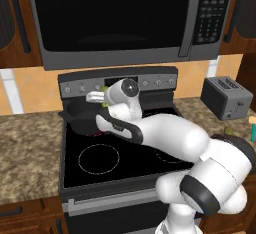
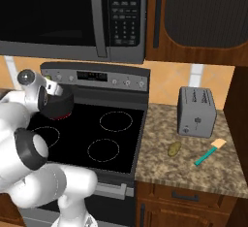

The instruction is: Put the potato and cucumber in the pot. Retrieve the spatula and lightly stir the vegetables in the pot.

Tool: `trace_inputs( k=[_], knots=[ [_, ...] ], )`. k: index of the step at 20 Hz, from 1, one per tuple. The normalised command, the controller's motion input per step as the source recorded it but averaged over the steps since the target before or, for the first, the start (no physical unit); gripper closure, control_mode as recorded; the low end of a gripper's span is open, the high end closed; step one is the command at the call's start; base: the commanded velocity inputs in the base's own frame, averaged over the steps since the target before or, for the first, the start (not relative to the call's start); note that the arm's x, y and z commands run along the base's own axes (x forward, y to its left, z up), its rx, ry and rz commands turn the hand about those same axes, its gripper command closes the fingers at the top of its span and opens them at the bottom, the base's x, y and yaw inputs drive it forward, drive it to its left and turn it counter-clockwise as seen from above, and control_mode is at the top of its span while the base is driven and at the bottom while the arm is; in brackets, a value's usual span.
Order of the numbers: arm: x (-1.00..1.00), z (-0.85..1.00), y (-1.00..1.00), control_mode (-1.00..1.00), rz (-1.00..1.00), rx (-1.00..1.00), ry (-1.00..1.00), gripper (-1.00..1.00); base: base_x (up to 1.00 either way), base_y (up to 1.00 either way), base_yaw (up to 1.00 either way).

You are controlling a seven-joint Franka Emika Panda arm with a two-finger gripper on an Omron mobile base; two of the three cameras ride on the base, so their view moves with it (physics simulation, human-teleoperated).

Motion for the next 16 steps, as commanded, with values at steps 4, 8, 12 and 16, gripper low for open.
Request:
trace_inputs(
  k=[4,8,12,16],
  knots=[
    [0.67,-0.2,0.36,-1.0,0.0,0.0,-0.01,1.0,0.0,0.0,0.0],
    [0.47,-0.51,0.31,-1.0,0.0,-0.03,0.0,1.0,0.0,0.0,0.0],
    [0.3,-0.35,0.28,-1.0,0.0,-0.03,-0.02,1.0,0.0,0.0,0.0],
    [0.29,-0.01,0.28,-1.0,0.0,0.0,-0.07,1.0,0.0,0.0,0.0]
  ],
)
